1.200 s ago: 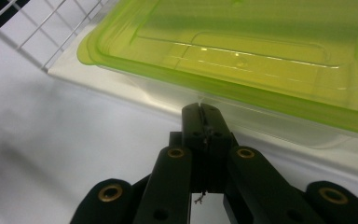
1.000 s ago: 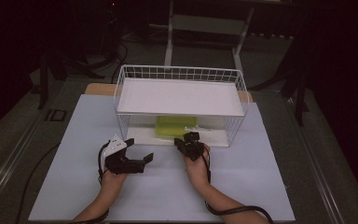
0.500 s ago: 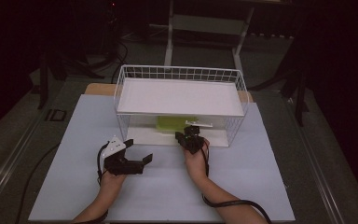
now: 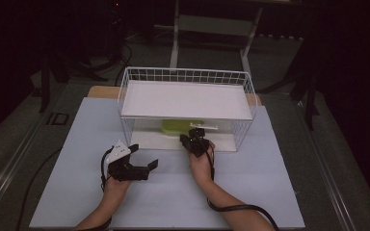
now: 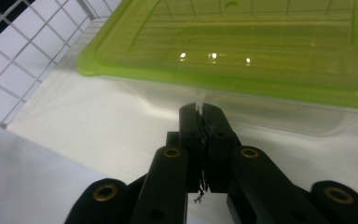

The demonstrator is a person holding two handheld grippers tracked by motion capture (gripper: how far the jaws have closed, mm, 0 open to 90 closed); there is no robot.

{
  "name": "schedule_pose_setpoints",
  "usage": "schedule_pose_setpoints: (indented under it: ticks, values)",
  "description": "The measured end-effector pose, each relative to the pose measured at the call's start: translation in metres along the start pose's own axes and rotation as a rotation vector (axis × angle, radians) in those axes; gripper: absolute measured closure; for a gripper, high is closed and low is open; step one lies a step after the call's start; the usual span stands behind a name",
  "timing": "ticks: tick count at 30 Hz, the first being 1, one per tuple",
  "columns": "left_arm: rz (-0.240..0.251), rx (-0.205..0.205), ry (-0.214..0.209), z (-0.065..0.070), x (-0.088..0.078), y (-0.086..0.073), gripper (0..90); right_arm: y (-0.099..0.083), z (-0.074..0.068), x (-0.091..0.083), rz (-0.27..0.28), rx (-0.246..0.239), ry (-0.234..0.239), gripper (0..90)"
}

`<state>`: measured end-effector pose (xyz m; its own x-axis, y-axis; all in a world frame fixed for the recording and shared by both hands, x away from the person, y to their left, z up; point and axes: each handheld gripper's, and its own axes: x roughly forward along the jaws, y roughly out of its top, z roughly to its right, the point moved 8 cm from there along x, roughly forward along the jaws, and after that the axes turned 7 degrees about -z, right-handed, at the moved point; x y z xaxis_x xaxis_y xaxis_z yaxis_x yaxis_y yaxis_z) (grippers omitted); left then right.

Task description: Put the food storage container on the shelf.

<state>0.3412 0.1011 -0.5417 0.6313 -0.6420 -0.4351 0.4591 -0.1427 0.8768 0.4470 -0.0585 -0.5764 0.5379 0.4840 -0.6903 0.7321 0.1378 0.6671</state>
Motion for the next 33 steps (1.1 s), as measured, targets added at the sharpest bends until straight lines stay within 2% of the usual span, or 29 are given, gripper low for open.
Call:
schedule_pose_setpoints:
  ticks: [2, 7, 12, 15, 19, 22, 25, 29, 33]
  values:
    - [0.006, 0.003, -0.002, 0.0, -0.001, 0.001, 0.7, -0.002, -0.002, -0.003, -0.002, -0.024, 0.003, 85.5]
    - [0.015, 0.027, -0.027, 0.004, -0.002, 0.006, 0.6, -0.01, -0.01, -0.013, -0.001, -0.029, 0.04, 77.3]
    - [0.018, 0.057, -0.054, 0.009, -0.004, 0.012, 0.6, -0.015, -0.018, -0.028, 0.017, -0.066, 0.08, 48.4]
    - [0.039, 0.078, -0.065, 0.012, -0.007, 0.019, 0.6, -0.016, -0.022, -0.037, 0.035, -0.077, 0.121, 33.3]
    - [0.05, 0.104, -0.08, 0.015, -0.012, 0.025, 0.6, -0.019, -0.025, -0.043, 0.028, -0.114, 0.139, 20.7]
    - [0.058, 0.116, -0.1, 0.018, -0.014, 0.028, 0.6, -0.022, -0.025, -0.053, 0.041, -0.127, 0.165, 19.6]
    - [0.06, 0.124, -0.115, 0.021, -0.015, 0.029, 0.6, -0.024, -0.025, -0.061, 0.053, -0.183, 0.163, 17.3]
    - [0.058, 0.139, -0.13, 0.026, -0.018, 0.03, 0.6, -0.028, -0.028, -0.073, 0.059, -0.208, 0.184, 17.3]
    - [0.066, 0.13, -0.154, 0.029, -0.023, 0.031, 0.6, -0.031, -0.031, -0.088, 0.077, -0.242, 0.19, 17.7]
